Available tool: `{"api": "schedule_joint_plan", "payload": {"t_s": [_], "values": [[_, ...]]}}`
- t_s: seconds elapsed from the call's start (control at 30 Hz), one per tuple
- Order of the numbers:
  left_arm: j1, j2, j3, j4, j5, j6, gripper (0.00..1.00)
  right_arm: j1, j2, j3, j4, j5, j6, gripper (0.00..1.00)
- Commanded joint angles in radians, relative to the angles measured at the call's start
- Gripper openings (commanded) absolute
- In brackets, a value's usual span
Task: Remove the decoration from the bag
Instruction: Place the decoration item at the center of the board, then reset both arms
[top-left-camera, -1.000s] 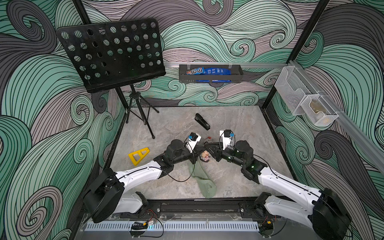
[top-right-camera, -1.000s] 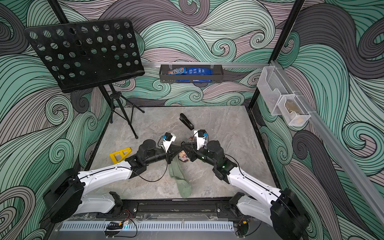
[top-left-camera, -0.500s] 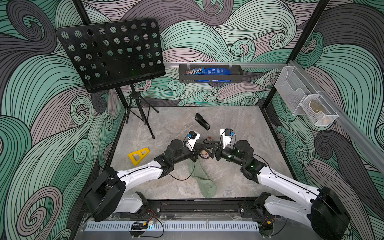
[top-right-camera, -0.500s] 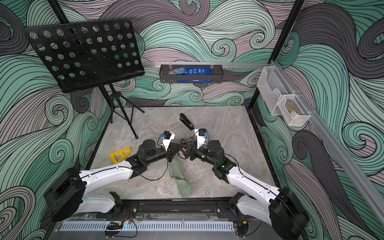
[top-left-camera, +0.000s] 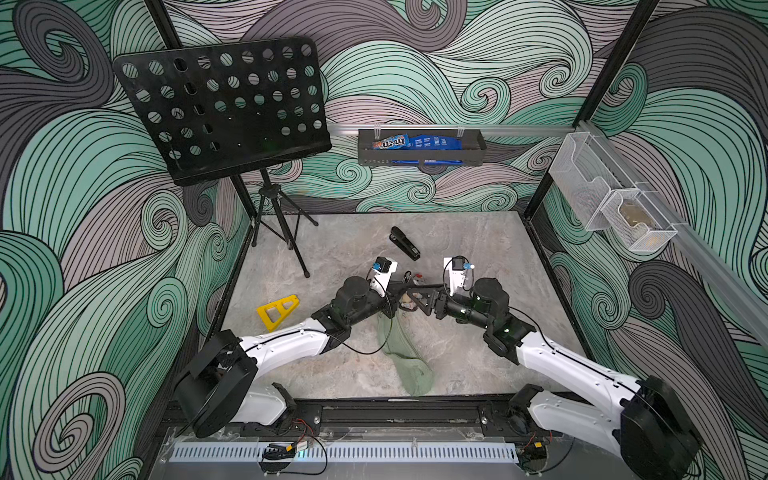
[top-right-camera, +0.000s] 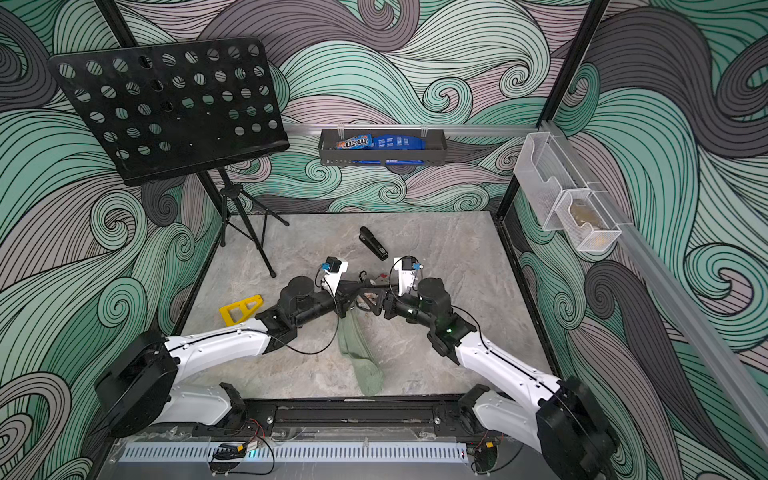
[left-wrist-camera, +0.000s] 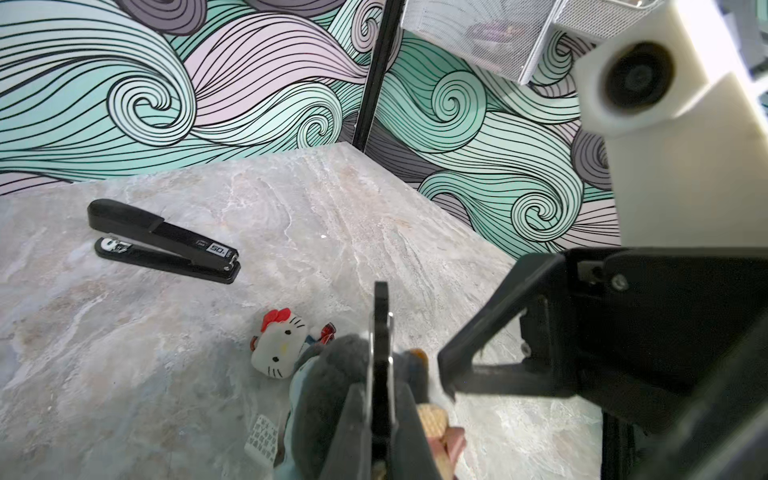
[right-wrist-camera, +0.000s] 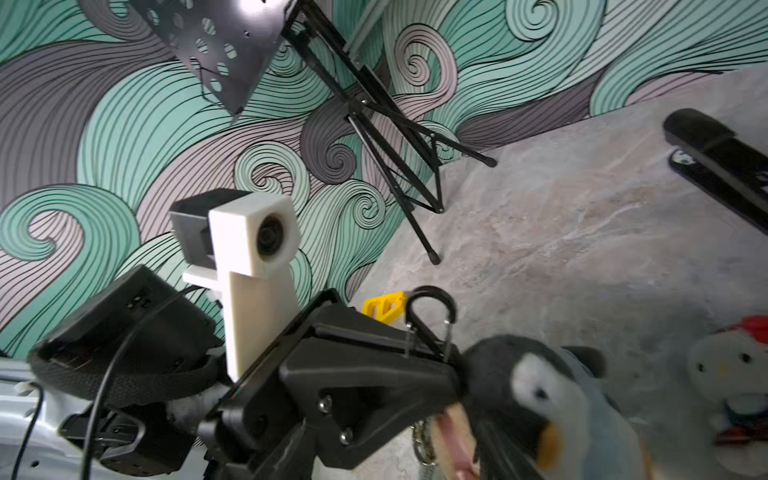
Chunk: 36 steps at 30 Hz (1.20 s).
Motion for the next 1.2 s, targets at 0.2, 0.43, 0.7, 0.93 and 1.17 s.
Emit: {"api": "schedule_joint_plan", "payload": {"t_s": [0.2, 0.43, 0.7, 0.93, 1.17], "values": [[0.085, 0.102, 0.171, -0.335, -0.104, -0.127, 0.52, -0.149, -0.158, -0.034, -0.151, 0.087, -0.109, 0.69], [0.098, -0.038, 0.27, -0.615, -0.355, 0.029, 0.83, -0.194, -0.199, -0.024, -0.197, 0.271, -0.28, 0.7], [0.243, -0.16, 0.161, -0.584, -0.536, 0.206, 0.92, -0.245, -0.175, -0.178, 0.087, 0.629, -0.583, 0.91], [0.442, -0.077, -0.076, -0.164, -0.612, 0.325, 0.99, -0.412, 0.065, -0.374, 0.637, 0.562, -0.695, 0.94], [0.595, -0.031, -0.108, -0.059, -0.559, 0.276, 0.99, -0.495, 0.361, -0.377, 0.968, 0.435, -0.658, 0.95]]}}
